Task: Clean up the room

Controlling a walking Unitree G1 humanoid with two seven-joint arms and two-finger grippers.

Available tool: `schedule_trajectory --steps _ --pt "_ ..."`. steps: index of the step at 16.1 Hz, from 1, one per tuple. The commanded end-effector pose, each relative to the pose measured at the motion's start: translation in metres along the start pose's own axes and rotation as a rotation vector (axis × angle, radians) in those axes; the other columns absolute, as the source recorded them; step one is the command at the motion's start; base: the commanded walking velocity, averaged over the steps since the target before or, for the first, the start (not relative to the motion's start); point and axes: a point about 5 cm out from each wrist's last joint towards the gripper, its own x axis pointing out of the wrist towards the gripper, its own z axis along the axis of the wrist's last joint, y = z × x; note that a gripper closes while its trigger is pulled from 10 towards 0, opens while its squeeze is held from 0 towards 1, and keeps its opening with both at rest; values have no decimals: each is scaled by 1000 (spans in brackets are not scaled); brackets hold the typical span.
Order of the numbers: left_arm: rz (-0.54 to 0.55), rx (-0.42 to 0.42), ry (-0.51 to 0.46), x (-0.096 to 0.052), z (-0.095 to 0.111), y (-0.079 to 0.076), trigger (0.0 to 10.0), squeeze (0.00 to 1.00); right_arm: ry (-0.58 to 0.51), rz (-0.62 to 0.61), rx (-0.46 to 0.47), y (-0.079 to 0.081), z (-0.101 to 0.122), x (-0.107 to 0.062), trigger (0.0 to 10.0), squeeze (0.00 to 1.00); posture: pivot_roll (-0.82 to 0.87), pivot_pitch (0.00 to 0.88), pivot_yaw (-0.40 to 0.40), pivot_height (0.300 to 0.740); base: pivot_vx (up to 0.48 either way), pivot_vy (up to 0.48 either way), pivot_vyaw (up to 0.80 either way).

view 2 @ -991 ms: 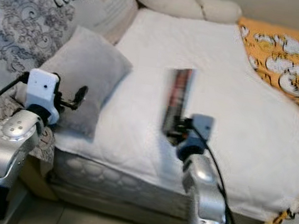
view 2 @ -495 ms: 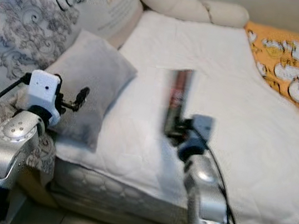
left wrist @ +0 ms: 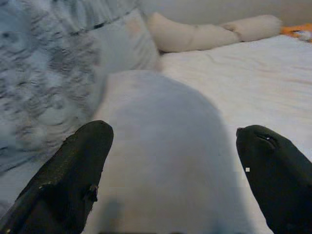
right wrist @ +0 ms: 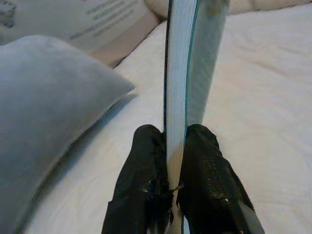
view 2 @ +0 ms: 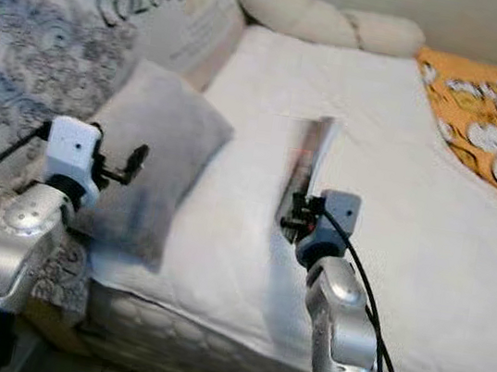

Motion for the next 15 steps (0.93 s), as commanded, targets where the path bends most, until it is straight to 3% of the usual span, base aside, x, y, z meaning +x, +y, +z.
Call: schedule_trajectory --steps 1,10,12,15 --pt "1 3 -4 1 1 1 10000 0 -41 45 -6 10 9 3 10000 0 38 0 2 740 319 0 0" --pt "-13 12 -2 -1 -1 2 10000 0 -33 37 13 9 7 1 10000 0 37 0 4 740 312 0 0" --pt "-75 14 7 -3 -1 -2 10000 0 -28 39 40 8 9 7 10000 0 43 0 -1 740 0 0 0" --pt "-242 67 23 -7 0 -11 10000 0 102 72 228 4 1 23 10000 0 61 0 -16 740 0 0 0"
